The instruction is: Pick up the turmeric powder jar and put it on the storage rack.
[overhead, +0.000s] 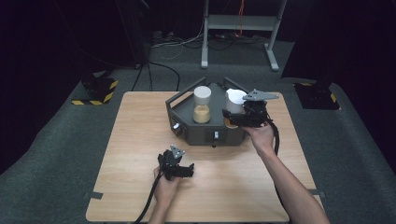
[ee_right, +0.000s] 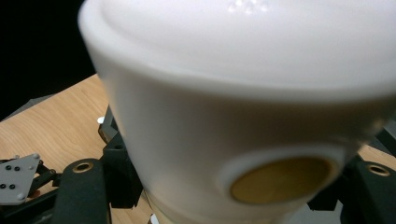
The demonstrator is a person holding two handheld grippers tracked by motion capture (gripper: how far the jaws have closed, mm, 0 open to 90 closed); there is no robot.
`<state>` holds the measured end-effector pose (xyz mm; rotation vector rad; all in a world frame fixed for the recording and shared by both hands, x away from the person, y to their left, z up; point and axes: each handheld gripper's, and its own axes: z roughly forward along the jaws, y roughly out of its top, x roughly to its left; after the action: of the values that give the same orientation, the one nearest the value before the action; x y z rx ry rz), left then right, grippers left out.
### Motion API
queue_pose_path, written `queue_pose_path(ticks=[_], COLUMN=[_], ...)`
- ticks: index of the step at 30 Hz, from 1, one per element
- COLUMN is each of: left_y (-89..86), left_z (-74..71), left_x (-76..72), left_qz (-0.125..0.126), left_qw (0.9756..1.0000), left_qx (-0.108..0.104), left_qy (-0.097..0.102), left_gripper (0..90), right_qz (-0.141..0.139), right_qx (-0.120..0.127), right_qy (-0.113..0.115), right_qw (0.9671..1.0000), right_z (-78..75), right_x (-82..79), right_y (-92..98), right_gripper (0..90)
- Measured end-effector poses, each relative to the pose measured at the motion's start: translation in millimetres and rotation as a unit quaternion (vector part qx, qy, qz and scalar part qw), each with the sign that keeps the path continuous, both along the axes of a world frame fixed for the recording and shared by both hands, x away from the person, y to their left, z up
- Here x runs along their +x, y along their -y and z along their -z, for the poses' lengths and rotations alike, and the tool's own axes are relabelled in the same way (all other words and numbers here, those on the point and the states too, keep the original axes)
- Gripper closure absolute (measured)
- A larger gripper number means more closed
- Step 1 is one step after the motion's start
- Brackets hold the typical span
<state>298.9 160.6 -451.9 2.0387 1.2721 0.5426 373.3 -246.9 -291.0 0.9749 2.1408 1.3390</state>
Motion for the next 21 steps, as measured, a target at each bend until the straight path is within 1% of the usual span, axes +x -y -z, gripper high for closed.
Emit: queue_pose_path(ticks=[10, 13, 14, 17, 21], left_y=[0.0, 0.0, 0.0, 0.0, 0.0], left_z=[0.0, -0.1, -0.1, -0.1, -0.1], left_x=[0.0, 0.0, 0.0, 0.0, 0.0], left_qz=[0.000, 0.000, 0.000, 0.000, 0.000], left_qw=[1.0000, 1.0000, 1.0000, 1.0000, 1.0000], left_qx=[0.000, 0.000, 0.000, 0.000, 0.000], left_qy=[0.000, 0.000, 0.000, 0.000, 0.000], left_gripper=[2.7, 2.7, 2.7, 2.7, 2.7], right_qz=[0.012, 0.017, 0.024, 0.029, 0.042], right_qx=[-0.008, -0.006, -0.007, -0.007, -0.012], right_qy=[-0.008, -0.013, -0.017, -0.019, -0.028], right_qw=[0.9999, 0.9998, 0.9995, 0.9994, 0.9987], right_z=[-2.2, -1.6, -0.8, 0.1, 2.5], right_x=[12.8, 15.5, 18.8, 20.6, 28.4], right_y=[-9.1, -10.4, -13.0, -14.5, -18.8], right_gripper=[30.1, 30.1, 30.1, 30.1, 30.1])
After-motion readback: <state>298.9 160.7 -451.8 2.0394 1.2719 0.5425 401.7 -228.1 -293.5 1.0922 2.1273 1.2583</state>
